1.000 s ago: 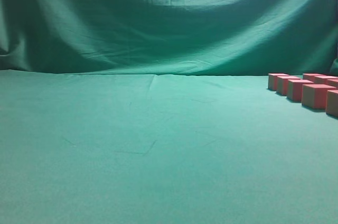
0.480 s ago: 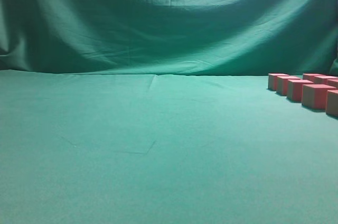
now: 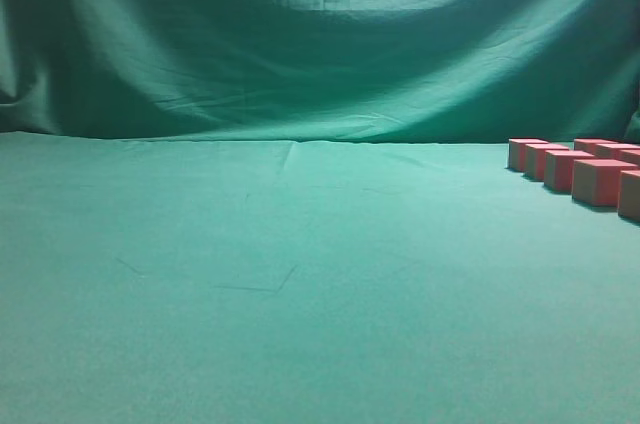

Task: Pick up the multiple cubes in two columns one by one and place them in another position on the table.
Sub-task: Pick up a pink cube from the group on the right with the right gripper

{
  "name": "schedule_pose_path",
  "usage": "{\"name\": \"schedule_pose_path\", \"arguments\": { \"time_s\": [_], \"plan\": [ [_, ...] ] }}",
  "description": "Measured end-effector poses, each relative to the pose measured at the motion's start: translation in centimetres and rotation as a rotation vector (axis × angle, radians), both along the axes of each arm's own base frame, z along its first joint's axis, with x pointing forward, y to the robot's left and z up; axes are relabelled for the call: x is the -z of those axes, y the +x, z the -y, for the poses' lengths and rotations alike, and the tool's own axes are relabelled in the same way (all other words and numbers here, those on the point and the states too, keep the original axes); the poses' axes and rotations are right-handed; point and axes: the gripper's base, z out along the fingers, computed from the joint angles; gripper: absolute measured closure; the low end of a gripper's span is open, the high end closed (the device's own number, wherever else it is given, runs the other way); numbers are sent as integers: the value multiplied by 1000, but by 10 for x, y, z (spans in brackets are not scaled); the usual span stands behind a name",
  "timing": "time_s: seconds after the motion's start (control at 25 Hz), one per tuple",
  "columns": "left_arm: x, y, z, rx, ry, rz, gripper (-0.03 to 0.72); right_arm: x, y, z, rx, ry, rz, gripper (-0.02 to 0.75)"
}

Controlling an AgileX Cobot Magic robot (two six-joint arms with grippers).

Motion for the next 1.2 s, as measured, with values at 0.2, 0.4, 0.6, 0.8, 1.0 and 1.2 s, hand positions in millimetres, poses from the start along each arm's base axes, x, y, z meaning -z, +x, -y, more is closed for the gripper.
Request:
{"name": "schedule_pose_path", "arguments": {
  "time_s": [0.2,0.4,0.6,0.8,1.0,1.2],
  "plan": [
    [0,0,0,0,0,0,688,-16,-3,0,2,15,62,738],
    [0,0,0,0,0,0,688,-46,2,-3,-37,-2,-153,738],
    [0,0,0,0,0,0,688,-57,20,-8,-73,39,-360,738],
    [0,0,0,0,0,0,688,-67,38,-13,-139,-99,-528,738],
    [0,0,0,0,0,0,688,-80,66,-21,-244,-198,-767,738],
    [0,0,0,0,0,0,688,-73,102,-39,-357,-282,-991,738]
  ]
}}
